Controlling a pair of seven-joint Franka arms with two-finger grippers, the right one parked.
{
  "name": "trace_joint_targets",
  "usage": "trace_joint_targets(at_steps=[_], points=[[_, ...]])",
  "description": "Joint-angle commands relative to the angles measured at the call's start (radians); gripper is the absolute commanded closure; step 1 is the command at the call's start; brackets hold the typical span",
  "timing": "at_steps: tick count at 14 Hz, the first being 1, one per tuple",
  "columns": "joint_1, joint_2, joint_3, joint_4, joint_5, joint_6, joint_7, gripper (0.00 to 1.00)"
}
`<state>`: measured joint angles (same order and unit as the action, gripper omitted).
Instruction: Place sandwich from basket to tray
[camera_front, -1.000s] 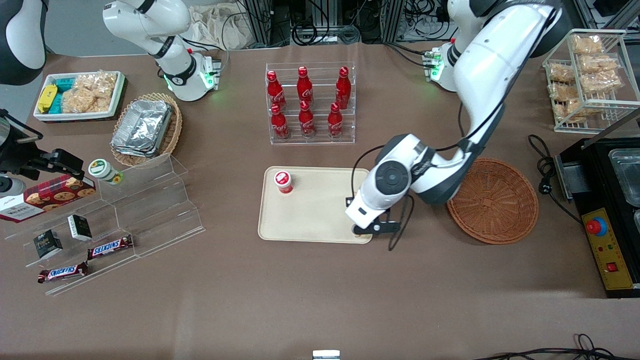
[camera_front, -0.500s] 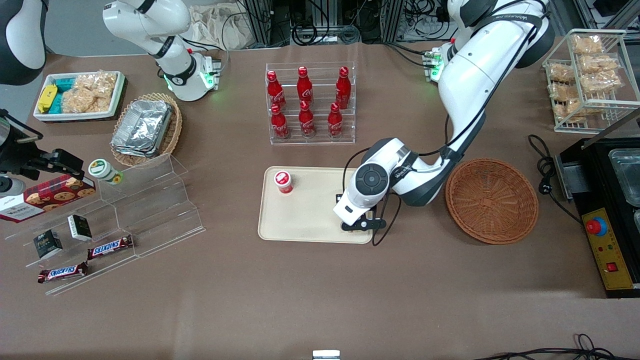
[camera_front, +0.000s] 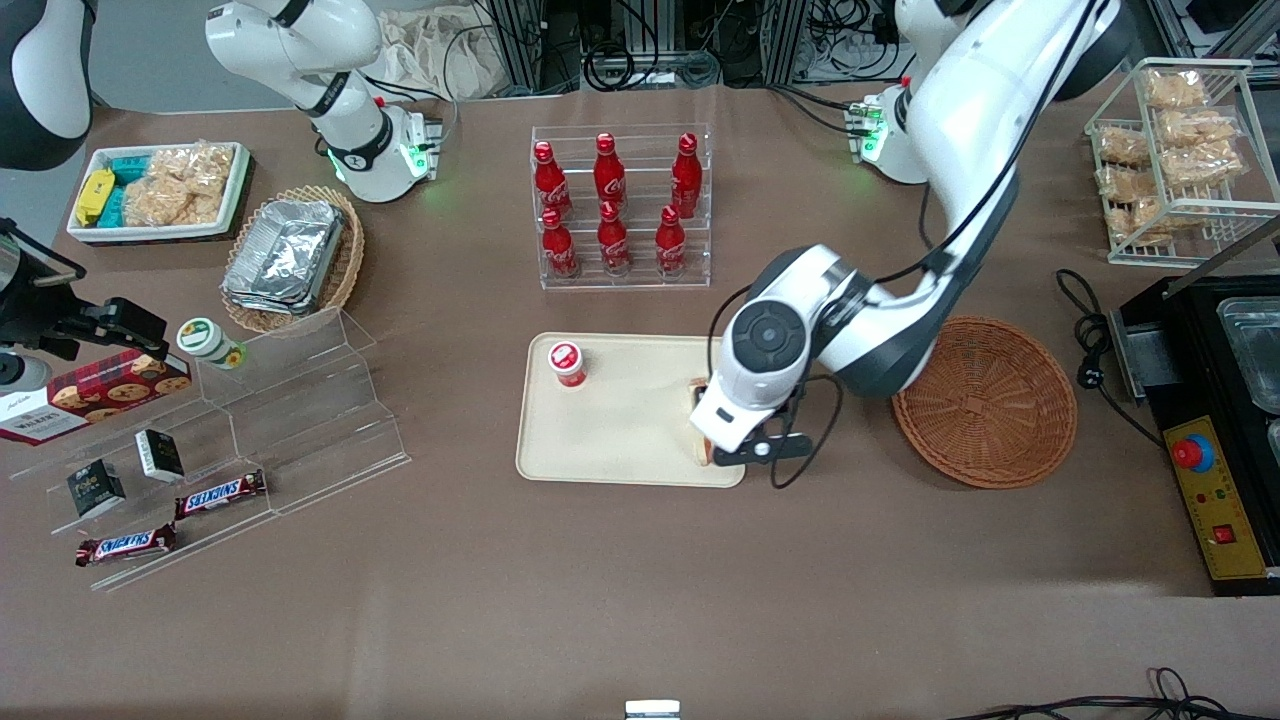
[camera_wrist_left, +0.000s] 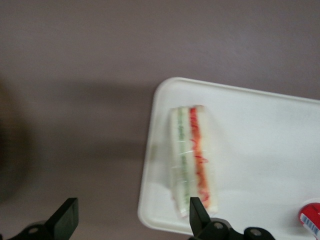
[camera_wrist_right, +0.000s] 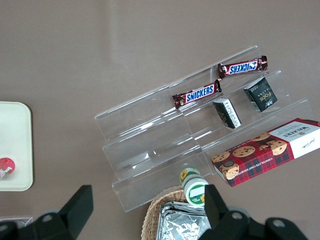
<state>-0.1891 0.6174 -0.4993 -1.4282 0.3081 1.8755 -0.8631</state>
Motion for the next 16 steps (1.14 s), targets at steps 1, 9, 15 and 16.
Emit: trace_joint_targets(at_steps=[1, 9, 15, 16], points=[[0.0, -0.171, 0.127, -0.072, -0.122, -0.026, 0.045, 0.0], [0.003, -0.585, 0.461, -0.434, -0.3, -0.064, 0.543, 0.0], [0.17, -0.542, 0.449, -0.306, -0.334, -0.169, 0.731, 0.0], [0.171, -0.521, 0.449, -0.27, -0.333, -0.2, 0.793, 0.0]])
